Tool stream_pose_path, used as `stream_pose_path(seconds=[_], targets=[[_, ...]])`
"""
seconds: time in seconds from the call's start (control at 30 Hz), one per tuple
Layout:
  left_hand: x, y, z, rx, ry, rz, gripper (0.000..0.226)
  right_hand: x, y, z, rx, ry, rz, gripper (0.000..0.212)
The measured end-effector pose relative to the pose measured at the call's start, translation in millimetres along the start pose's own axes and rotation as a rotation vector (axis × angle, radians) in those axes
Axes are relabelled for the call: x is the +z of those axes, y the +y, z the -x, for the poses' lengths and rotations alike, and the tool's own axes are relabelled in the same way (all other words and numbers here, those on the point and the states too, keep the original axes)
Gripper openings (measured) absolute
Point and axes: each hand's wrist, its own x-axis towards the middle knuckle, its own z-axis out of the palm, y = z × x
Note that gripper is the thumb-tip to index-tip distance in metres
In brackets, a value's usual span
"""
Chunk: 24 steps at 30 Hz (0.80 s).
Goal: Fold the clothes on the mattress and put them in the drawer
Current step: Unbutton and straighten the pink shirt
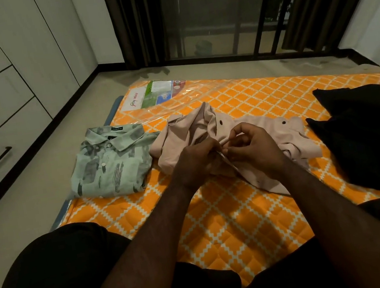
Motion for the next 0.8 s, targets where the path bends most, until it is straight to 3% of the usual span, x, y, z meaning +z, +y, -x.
stream_pose_path(seconds=[0.13, 0.27, 0.53, 0.8], targets=[[2.2, 3.9, 2.2, -0.024, 0.057, 0.048, 0.035, -0.9, 1.2, -0.5, -0.073, 0.016, 0.116, 0.026], [5.4, 3.3, 3.7, -0.059, 0.078, 0.057, 0.019, 3.2, 2.0, 0.9, -0.127, 0.038, 0.243, 0.024], [8.2, 2.2, 6.4, -0.053, 0.064, 0.055, 0.015, 2.1, 0.6, -0.3, -0.085, -0.007, 0.302, 0.023], [6.5, 0.5, 5.9, -0.011, 0.04, 0.071, 0.037, -0.7, -2.0, 1.0, -0.1, -0.026, 0.384, 0.025]])
